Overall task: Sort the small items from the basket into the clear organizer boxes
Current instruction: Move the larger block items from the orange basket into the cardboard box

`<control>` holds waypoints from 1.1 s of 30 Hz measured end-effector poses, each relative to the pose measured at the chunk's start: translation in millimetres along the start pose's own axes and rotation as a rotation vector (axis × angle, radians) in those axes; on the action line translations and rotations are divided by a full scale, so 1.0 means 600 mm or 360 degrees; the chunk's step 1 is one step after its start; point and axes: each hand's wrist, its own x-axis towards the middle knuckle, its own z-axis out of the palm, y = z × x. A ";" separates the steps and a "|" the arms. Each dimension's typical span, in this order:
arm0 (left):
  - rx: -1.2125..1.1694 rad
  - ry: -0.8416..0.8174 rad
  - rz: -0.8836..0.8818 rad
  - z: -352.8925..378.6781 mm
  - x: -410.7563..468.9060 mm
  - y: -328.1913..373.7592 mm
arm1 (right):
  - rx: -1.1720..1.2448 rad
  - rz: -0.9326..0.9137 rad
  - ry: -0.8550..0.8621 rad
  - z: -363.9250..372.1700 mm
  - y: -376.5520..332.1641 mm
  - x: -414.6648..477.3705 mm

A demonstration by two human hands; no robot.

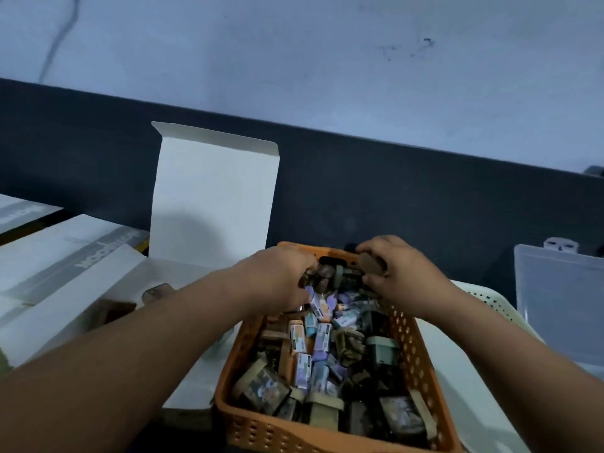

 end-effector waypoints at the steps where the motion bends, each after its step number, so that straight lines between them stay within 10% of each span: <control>1: 0.0031 -0.0029 0.0020 0.006 0.014 0.005 | 0.0019 0.0007 0.0011 -0.004 0.002 -0.010; 15: 0.0144 -0.0136 0.0033 0.070 0.119 0.012 | 0.0195 0.0125 0.0071 0.000 0.019 -0.078; 33: -0.0844 0.0324 -0.0216 -0.057 -0.057 -0.075 | 0.0201 -0.0385 -0.0097 0.021 -0.129 0.003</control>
